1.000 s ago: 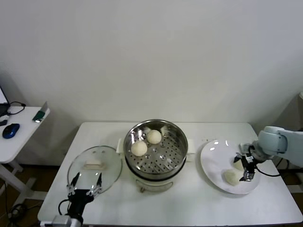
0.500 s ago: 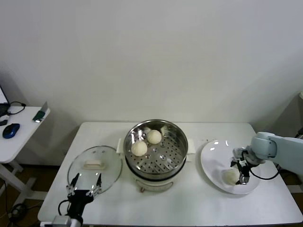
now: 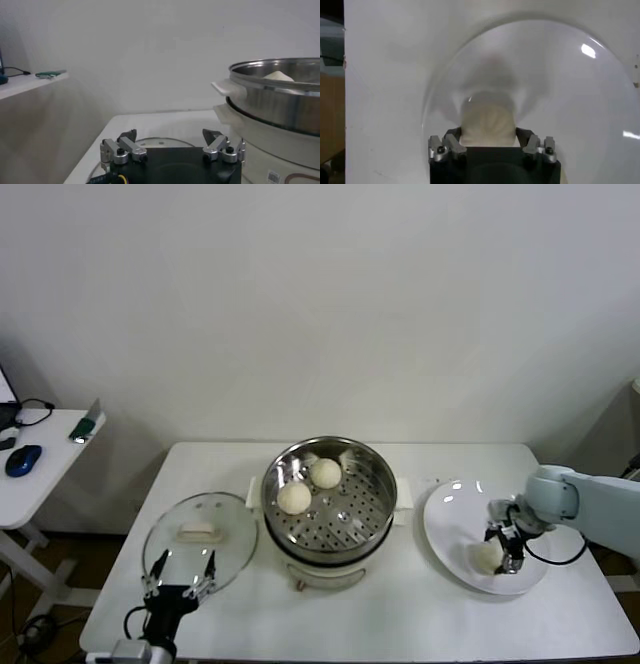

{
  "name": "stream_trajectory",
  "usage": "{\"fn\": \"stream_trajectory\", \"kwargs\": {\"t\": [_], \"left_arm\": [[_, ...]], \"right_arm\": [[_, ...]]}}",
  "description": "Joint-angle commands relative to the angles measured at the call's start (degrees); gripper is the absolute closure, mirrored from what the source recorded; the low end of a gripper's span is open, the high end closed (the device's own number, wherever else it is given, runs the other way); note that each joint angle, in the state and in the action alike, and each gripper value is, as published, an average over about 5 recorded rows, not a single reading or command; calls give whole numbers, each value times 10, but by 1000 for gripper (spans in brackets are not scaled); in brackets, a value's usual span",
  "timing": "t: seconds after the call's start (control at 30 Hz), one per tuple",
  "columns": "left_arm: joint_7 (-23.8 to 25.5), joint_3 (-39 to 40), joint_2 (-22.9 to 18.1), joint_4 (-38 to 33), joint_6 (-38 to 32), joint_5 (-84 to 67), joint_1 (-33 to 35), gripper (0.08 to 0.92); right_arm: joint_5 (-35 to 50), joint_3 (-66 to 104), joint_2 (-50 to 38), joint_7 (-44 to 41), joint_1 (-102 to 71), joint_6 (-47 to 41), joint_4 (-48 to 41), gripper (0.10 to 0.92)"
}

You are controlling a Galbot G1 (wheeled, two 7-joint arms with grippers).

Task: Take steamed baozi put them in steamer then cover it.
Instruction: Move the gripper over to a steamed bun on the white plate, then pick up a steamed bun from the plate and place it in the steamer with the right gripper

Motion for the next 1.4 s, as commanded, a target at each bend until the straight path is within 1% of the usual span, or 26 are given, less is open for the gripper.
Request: {"fn": "stream_trajectory", "kwargs": {"t": [0.03, 0.17, 0.3, 0.53, 0.7, 0.87, 1.07, 1.2, 1.4], "left_arm": [[0, 0, -1, 0, 1, 0, 0, 177], [0, 2, -2, -1, 1, 1, 1, 177], [0, 2, -3, -3, 2, 3, 2, 177], [-1, 3, -2, -6, 2, 6, 7, 177], [-2, 4, -2, -8, 2, 7, 11, 177], [-2, 7, -4, -11, 2, 12, 10, 177], [-3, 6, -4, -13, 1, 11, 11, 177], [-3, 3, -6, -15, 1, 9, 11, 177], [-3, 0, -9, -16, 2, 8, 8, 177]], "right_arm": [[-41, -17, 6, -19, 36, 28, 1, 296], [-59, -58, 24, -43, 107, 71, 10, 296], [-64, -90, 51, -80, 196, 135, 27, 296], [-67, -104, 145, -136, 370, 265, 33, 296], [-52, -54, 206, -140, 432, 304, 87, 296], [-45, 9, 259, -129, 421, 327, 161, 296], [-93, 19, 315, -112, 366, 329, 223, 302], [-130, 11, 354, -105, 317, 327, 226, 304], [-172, 1, 393, -102, 257, 320, 194, 304]]}}
